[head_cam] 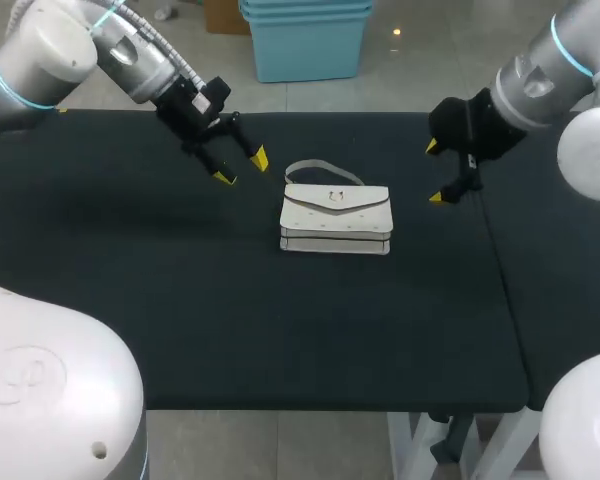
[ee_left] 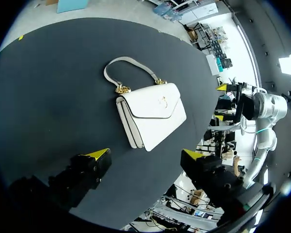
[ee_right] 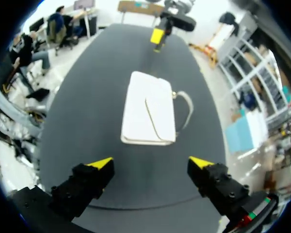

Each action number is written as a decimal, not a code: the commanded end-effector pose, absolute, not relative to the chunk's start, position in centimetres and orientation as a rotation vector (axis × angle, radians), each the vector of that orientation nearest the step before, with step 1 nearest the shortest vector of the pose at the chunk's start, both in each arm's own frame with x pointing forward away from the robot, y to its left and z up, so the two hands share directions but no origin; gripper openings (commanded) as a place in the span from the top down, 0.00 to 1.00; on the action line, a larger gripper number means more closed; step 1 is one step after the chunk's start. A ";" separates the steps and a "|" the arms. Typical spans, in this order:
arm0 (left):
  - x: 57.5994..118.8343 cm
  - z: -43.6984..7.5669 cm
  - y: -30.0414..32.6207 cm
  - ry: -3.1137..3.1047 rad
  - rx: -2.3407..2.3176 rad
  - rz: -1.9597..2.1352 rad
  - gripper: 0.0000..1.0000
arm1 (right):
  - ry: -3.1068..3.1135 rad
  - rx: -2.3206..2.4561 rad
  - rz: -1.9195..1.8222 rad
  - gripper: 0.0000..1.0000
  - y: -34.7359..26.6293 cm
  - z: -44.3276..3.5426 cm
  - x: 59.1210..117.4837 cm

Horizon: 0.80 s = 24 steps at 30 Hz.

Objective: Pick up the bag, open it, inspect its contents, close it, and place it on the opposite side

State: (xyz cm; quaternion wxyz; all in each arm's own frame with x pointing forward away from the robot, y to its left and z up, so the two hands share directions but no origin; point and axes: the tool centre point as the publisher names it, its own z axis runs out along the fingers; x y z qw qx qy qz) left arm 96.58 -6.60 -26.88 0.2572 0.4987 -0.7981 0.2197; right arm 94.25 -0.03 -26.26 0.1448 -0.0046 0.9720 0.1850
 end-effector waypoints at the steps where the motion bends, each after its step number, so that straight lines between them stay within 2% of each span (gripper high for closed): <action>1: 96.7 -25.0 -6.2 -2.266 1.342 0.510 0.00 | 2.702 0.016 0.425 0.00 1.2 -26.3 93.0; 13: 96.3 -23.5 -5.3 -2.436 1.220 0.457 0.00 | 2.613 -0.042 0.343 0.00 3.8 -26.0 91.5; 21: 94.6 -22.8 -4.5 -2.695 0.729 0.632 0.00 | 2.593 -0.085 0.323 0.00 4.7 -26.0 90.9; 24: 94.5 -22.7 -4.5 -2.754 0.687 0.632 0.00 | 2.593 -0.085 0.323 0.00 4.7 -26.0 90.9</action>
